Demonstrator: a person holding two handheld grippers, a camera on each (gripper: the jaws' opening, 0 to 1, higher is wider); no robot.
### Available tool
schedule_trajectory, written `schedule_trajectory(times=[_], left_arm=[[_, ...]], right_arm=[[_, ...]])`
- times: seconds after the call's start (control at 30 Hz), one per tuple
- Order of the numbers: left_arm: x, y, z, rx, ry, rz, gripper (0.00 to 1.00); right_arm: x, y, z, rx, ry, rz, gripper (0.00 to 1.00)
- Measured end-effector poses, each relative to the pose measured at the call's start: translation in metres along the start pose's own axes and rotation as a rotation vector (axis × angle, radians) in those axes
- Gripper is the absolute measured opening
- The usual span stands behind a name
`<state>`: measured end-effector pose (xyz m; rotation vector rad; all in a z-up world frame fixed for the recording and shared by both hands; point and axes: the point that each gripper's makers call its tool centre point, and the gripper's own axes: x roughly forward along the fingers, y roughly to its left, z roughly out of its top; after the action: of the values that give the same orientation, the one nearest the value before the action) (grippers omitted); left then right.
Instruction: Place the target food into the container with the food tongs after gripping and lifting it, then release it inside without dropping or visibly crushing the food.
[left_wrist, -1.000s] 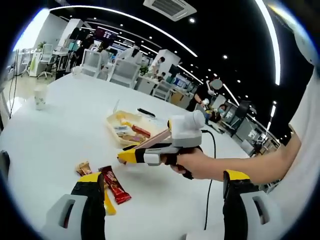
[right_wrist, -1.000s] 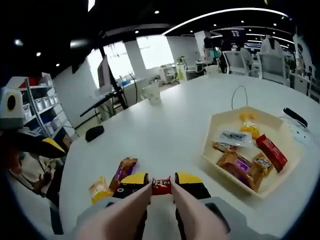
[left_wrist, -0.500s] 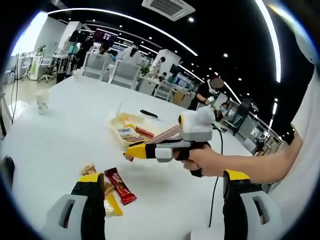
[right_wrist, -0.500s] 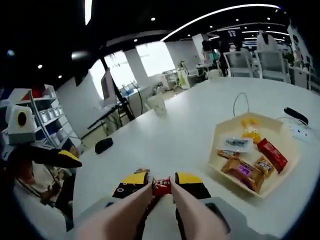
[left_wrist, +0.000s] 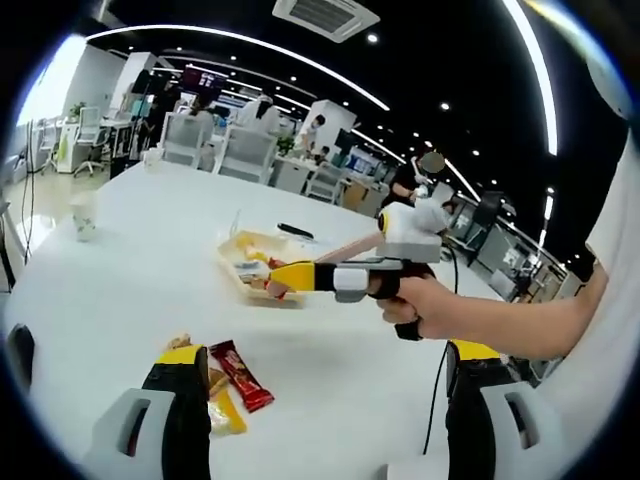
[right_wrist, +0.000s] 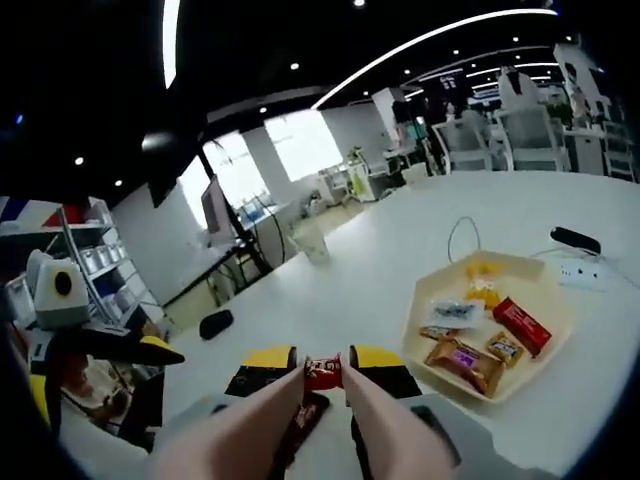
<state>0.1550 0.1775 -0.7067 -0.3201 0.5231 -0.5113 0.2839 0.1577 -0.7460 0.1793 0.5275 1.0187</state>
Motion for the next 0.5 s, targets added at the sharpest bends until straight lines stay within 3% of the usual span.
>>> schedule_trajectory(times=[0.3, 0.5], left_arm=[[-0.003, 0.01, 0.004, 0.014, -0.011, 0.022, 0.99], [-0.005, 0.014, 0.009, 0.026, -0.028, 0.034, 0.99]], right_arm=[[-0.005, -0.002, -0.007, -0.016, 0.015, -0.019, 0.2], [-0.01, 0.002, -0.001, -0.039, 0.011, -0.019, 0.2]])
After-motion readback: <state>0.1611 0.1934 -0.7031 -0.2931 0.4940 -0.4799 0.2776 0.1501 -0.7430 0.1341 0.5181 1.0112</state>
